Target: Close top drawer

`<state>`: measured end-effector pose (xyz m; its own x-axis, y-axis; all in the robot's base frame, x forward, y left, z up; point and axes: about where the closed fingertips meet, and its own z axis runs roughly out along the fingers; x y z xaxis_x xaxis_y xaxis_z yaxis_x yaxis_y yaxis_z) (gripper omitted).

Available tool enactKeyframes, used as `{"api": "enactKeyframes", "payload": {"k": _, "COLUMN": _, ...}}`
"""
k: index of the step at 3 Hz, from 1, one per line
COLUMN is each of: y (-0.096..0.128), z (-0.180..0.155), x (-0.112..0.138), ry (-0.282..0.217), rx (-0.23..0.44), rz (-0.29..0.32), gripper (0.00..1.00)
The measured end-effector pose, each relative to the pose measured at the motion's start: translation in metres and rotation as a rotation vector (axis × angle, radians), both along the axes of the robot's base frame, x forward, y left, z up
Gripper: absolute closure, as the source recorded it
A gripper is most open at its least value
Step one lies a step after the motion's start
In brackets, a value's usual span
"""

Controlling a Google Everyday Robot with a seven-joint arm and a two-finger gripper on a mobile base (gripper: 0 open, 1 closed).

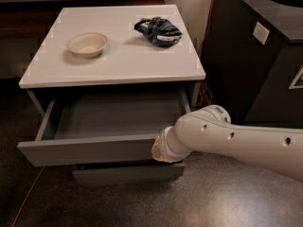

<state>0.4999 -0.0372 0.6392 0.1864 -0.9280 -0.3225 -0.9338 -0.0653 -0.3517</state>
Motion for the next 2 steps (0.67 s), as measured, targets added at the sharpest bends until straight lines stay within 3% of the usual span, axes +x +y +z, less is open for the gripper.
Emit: {"api": "enactKeyframes", "payload": {"k": 2, "y": -0.001, "z": 0.002, "x": 0.048, "ry": -0.024, "rx": 0.016, "rz": -0.005, "gripper": 1.0}}
